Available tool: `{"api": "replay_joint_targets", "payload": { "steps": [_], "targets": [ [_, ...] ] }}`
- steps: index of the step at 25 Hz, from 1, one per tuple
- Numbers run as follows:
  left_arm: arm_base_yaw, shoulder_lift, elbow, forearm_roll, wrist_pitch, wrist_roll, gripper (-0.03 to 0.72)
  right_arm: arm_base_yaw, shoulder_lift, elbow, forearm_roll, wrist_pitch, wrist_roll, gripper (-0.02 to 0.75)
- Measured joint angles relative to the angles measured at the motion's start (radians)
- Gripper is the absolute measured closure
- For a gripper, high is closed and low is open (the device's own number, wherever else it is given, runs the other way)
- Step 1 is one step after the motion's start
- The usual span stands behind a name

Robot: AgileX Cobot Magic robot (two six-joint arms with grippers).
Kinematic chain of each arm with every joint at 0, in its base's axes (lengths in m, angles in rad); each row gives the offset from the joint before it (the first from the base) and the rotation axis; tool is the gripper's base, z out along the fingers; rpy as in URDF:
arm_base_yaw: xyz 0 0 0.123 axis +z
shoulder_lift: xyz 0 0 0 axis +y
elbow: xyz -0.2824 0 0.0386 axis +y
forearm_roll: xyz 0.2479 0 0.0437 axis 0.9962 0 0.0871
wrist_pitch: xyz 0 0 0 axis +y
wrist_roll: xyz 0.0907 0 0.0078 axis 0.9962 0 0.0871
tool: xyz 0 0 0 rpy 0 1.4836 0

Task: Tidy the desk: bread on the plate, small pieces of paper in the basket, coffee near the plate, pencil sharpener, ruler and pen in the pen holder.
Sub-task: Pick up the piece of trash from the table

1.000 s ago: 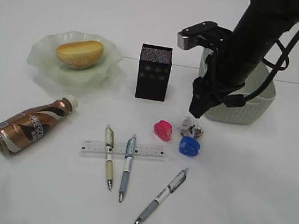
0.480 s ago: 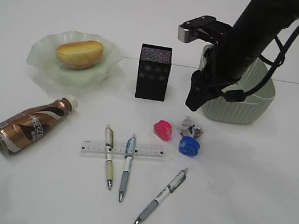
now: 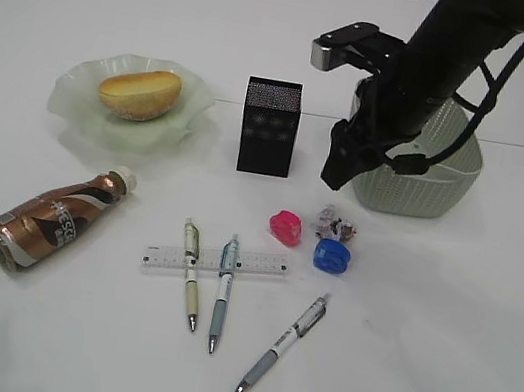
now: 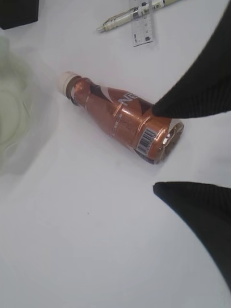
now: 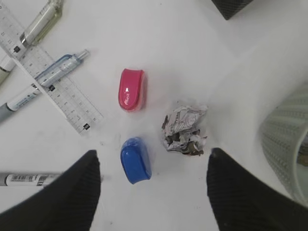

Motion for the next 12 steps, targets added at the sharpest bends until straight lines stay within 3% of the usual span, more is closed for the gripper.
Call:
{"api": "replay_joint_targets", "payload": {
  "steps": [12],
  "targets": [
    [0.000,0.000,0.000,0.016,0.007,0.000,0.370,0.000,0.033,-0.002,-0.028,-0.039,0.000,0.184]
  ]
}}
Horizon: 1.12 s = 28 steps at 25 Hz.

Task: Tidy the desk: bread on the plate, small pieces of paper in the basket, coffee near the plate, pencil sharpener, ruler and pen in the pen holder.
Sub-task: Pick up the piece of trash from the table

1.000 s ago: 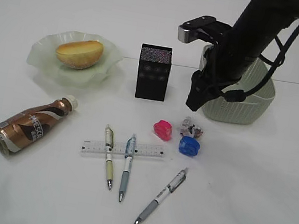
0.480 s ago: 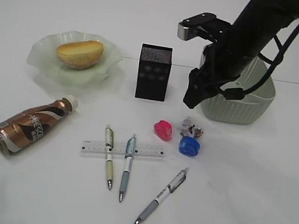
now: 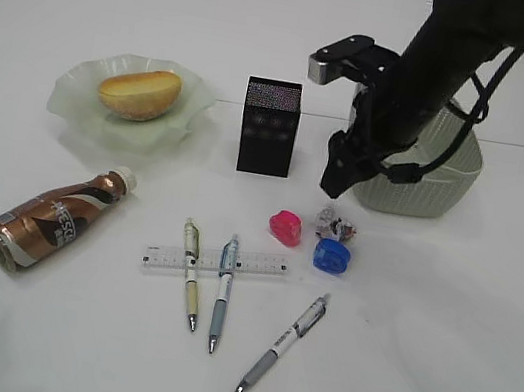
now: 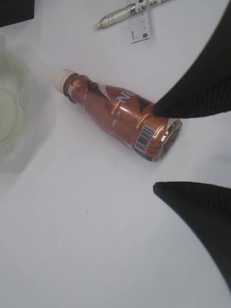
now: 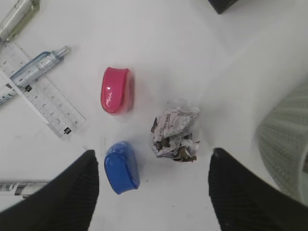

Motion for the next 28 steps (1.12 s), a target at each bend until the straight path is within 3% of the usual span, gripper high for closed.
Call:
{"api": "replay_joint_targets", "payload": {
  "steps": [28],
  "targets": [
    [0.000,0.000,0.000,0.023,0.001,0.000,0.370,0.000,0.125,0.000,-0.009,-0.112,0.000,0.184]
  ]
}}
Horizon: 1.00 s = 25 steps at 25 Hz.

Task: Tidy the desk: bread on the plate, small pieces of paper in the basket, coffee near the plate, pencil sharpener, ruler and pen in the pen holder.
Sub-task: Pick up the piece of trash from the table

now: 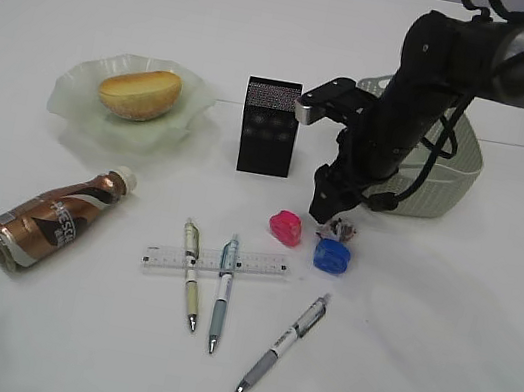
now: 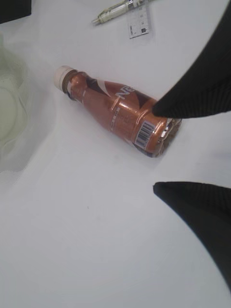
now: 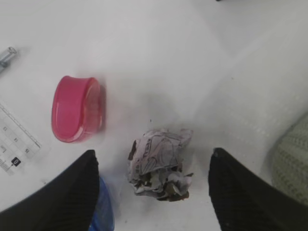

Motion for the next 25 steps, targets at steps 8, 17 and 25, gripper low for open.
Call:
{"api": "replay_joint_targets", "payload": {
  "steps": [8,17,25],
  "targets": [
    [0.000,0.000,0.000,0.000,0.002,0.000,0.370,0.000,0.000,0.000,0.014,-0.002,0.005,0.184],
    [0.000,0.000,0.000,0.000,0.002,0.000,0.370,0.000,0.002,0.000,0.019,-0.004,0.005,0.184],
    [0.000,0.000,0.000,0.001,0.004,0.000,0.370,0.000,0.021,0.000,0.019,-0.004,0.006,0.184]
  ]
}}
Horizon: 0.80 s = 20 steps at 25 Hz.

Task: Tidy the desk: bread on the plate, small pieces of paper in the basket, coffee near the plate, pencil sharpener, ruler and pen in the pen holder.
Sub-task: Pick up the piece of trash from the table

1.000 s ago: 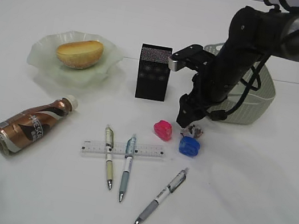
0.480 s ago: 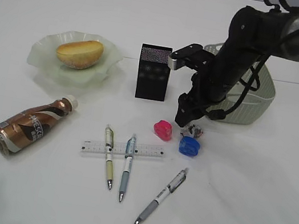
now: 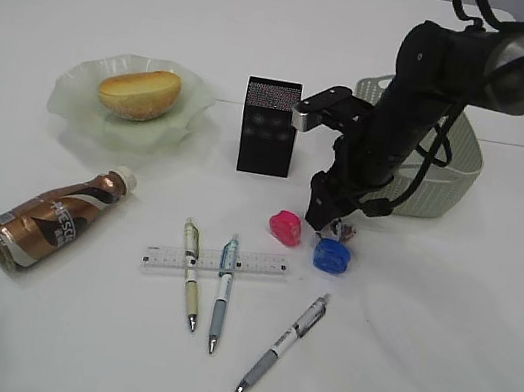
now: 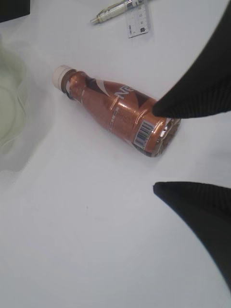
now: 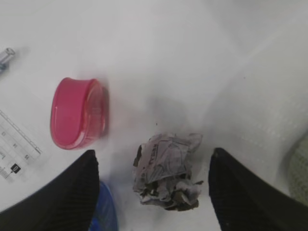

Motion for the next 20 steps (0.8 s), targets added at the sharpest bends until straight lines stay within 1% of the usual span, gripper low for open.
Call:
{"api": "replay_joint_targets", "payload": {
  "steps": [20],
  "targets": [
    [0.000,0.000,0.000,0.002,0.000,0.000,0.370,0.000,0.000,0.000,-0.014,-0.001,0.018,0.184]
  ]
}}
